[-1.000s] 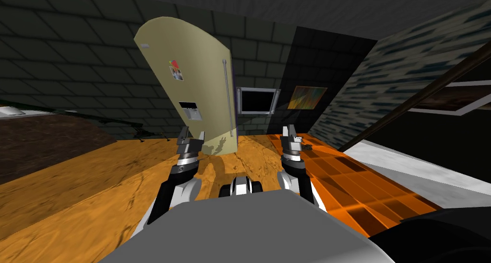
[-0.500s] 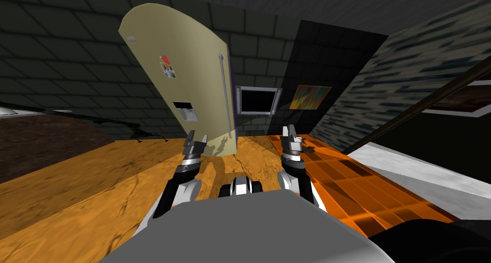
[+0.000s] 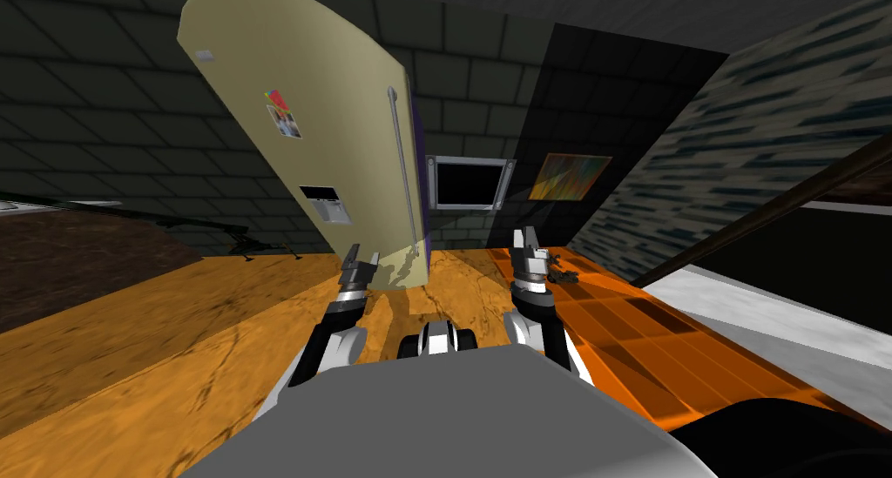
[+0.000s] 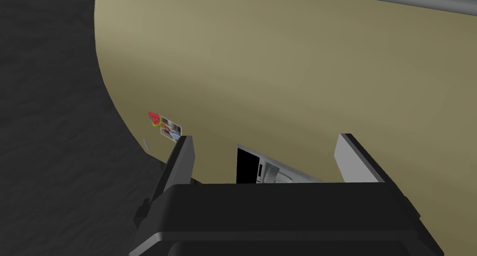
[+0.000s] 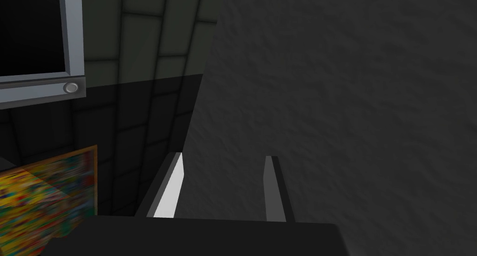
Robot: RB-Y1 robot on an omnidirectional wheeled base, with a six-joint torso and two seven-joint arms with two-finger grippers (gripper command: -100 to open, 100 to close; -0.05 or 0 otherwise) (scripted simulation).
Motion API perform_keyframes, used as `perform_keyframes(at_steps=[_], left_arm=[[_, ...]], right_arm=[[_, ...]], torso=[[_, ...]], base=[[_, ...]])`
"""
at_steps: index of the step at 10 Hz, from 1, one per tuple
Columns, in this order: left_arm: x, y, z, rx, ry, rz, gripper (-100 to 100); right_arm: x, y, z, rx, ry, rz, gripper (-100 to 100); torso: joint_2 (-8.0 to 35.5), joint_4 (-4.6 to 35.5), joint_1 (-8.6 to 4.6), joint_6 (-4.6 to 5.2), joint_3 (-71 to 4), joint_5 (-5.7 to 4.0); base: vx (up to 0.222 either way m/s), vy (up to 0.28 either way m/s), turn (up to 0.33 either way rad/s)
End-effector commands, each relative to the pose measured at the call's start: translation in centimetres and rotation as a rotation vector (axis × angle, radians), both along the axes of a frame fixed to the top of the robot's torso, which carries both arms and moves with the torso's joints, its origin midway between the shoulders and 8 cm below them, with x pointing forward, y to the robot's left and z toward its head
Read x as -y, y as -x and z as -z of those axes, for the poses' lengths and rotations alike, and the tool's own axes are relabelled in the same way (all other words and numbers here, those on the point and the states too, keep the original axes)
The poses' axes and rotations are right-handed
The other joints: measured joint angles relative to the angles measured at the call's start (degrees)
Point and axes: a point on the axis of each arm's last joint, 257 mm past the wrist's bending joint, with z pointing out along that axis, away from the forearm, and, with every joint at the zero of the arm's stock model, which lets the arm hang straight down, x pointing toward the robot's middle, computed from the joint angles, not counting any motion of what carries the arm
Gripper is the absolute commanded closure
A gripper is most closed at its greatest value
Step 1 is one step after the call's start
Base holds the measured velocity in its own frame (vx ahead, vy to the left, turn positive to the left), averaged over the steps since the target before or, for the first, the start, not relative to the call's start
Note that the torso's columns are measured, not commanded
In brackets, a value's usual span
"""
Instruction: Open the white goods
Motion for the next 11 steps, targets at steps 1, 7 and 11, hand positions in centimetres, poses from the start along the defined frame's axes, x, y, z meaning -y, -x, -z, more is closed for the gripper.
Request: perform_keyframes(at_steps=[1, 7, 11], left_arm=[[-0.9, -0.6, 2.6, -0.050, 0.026, -0.003, -100], [-2.7, -1.6, 7.7, -0.146, 0.083, -0.017, -100], [-4.1, -2.0, 11.2, -0.207, 0.128, -0.032, -100]], right_arm=[[0.0, 0.0, 0.0, 0.000, 0.000, 0.000, 0], [0.0, 0.0, 0.0, 0.000, 0.000, 0.000, 0], [0.0, 0.0, 0.0, 0.000, 0.000, 0.000, 0]], torso=[[0.02, 0.01, 0.00, 0.00, 0.01, 0.00], [0.02, 0.01, 0.00, 0.00, 0.01, 0.00], [-0.01, -0.01, 0.05, 0.00, -0.01, 0.02]], base=[[0.135, -0.066, 0.020], [0.122, -0.055, 0.017], [0.113, -0.052, 0.016]])
